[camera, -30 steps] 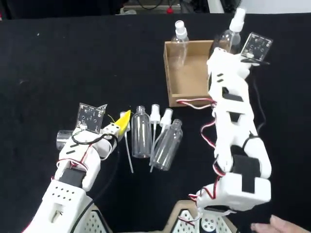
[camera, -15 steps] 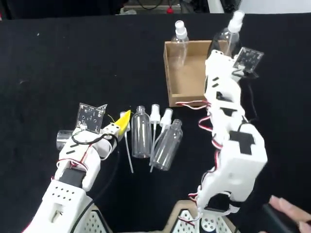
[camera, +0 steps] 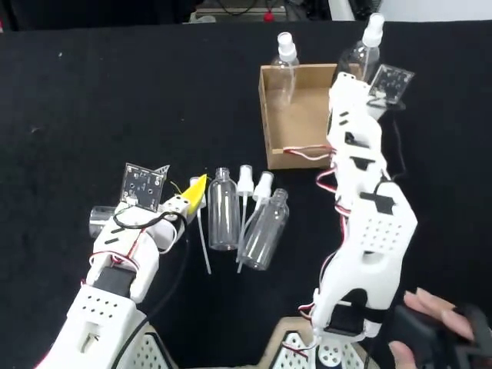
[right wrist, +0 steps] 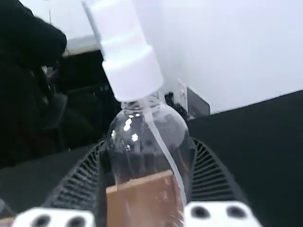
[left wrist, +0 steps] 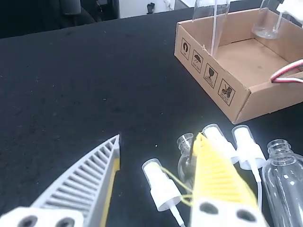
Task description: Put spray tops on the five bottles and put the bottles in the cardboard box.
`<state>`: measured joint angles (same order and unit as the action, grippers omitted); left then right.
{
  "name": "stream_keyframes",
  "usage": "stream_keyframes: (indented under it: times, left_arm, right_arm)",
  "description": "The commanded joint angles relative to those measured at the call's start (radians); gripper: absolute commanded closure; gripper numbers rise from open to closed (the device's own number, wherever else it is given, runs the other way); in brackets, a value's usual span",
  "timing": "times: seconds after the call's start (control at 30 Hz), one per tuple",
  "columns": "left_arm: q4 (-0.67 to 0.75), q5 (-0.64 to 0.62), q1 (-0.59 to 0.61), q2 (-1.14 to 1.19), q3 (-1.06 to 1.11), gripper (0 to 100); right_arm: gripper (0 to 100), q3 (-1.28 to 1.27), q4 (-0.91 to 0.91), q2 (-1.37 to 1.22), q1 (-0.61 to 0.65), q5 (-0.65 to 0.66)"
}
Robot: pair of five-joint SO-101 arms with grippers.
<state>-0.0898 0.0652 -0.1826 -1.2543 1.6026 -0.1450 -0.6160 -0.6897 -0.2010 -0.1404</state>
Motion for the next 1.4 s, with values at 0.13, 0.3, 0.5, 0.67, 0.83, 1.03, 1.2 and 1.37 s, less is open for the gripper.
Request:
stream_keyframes:
  times: [0.13,0.3,0.5,0.67,0.83,1.03,1.2,1.37]
  left_arm:
    - [0.023,0.006,-0.015,-0.011,-0.007,76]
    - [0.023,0.006,-0.015,-0.011,-0.007,76]
    - [0.025,0.006,-0.015,-0.011,-0.007,76]
    - [0.025,0.006,-0.015,-0.011,-0.007,76]
    - [0.025,0.006,-0.015,-0.011,-0.007,76]
    - [0.025,0.006,-0.015,-0.011,-0.007,76]
    - [0.025,0.006,-0.015,-0.011,-0.007,76]
    - [0.025,0.006,-0.015,-0.011,-0.007,76]
  right_arm:
    - [90.0,0.217,0.175,-0.067,-0.009,0.009]
    - [90.0,0.219,0.172,-0.101,-0.008,0.009]
    - [89.9,0.219,0.175,-0.099,-0.008,0.009]
    - [89.8,0.219,0.178,-0.099,-0.006,0.009]
    - [89.8,0.219,0.178,-0.099,-0.006,0.009]
    - [85.9,0.217,0.18,-0.101,-0.006,0.009]
    - [69.5,0.188,0.18,-0.094,-0.006,0.009]
    - [68.5,0.185,0.18,-0.094,-0.006,0.009]
